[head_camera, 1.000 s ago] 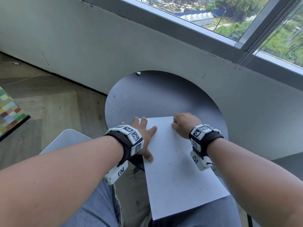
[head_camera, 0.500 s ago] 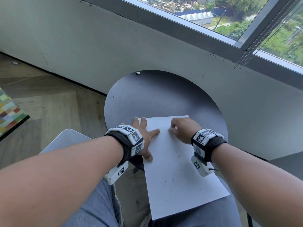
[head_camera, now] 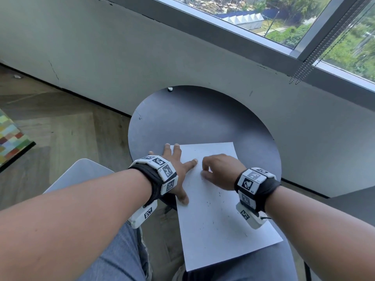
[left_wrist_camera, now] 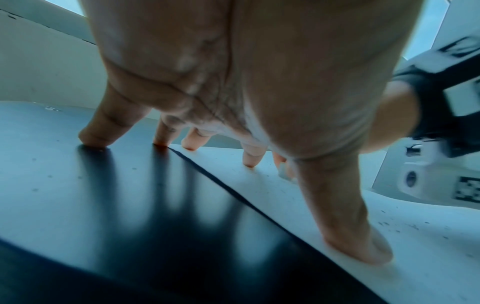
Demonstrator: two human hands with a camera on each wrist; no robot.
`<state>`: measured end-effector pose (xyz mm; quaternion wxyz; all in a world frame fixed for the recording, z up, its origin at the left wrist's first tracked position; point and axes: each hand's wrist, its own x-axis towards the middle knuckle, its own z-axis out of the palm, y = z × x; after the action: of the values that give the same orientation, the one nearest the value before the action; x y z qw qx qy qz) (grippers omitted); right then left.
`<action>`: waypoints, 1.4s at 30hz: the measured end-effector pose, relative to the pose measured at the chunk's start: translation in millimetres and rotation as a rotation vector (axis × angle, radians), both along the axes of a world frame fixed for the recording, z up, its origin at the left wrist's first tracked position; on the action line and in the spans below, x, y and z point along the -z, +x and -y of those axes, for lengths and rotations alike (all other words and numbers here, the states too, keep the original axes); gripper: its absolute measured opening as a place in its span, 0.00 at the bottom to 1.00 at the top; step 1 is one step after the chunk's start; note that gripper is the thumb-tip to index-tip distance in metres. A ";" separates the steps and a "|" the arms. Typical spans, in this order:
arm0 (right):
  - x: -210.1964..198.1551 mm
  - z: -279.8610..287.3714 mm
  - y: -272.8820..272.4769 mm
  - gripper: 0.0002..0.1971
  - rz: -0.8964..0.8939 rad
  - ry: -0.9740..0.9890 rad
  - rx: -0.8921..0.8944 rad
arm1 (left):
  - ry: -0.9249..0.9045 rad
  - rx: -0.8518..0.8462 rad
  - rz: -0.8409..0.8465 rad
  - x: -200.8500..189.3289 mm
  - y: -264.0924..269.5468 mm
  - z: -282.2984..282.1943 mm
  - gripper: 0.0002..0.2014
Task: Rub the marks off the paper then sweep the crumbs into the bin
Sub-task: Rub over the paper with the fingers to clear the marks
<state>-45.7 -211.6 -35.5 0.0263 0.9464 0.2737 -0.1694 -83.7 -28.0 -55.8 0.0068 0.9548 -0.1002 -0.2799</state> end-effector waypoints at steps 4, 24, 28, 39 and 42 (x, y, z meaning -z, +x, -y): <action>2.1 13.6 37.8 0.08 0.077 -0.043 0.217 | 0.000 -0.007 0.001 0.6 -0.1 0.1 0.67; 3.0 25.7 41.1 0.09 0.094 -0.051 0.267 | 0.045 -0.001 -0.053 -5.5 1.9 -0.4 0.67; 11.6 26.5 31.9 0.08 0.102 -0.030 0.260 | 0.104 0.079 -0.066 -17.4 8.3 -5.1 0.66; 4.2 -8.4 -36.0 0.10 0.029 0.031 -0.004 | 0.074 0.055 -0.041 -6.0 -0.1 -4.0 0.68; 2.1 1.9 -15.1 0.09 -0.001 0.033 0.111 | 0.088 0.056 -0.053 -8.0 -0.6 -2.7 0.68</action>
<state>-60.7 -213.5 -37.6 0.0010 0.9604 0.2236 -0.1665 -84.3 -25.3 -47.7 -0.0402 0.9432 -0.1141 -0.3095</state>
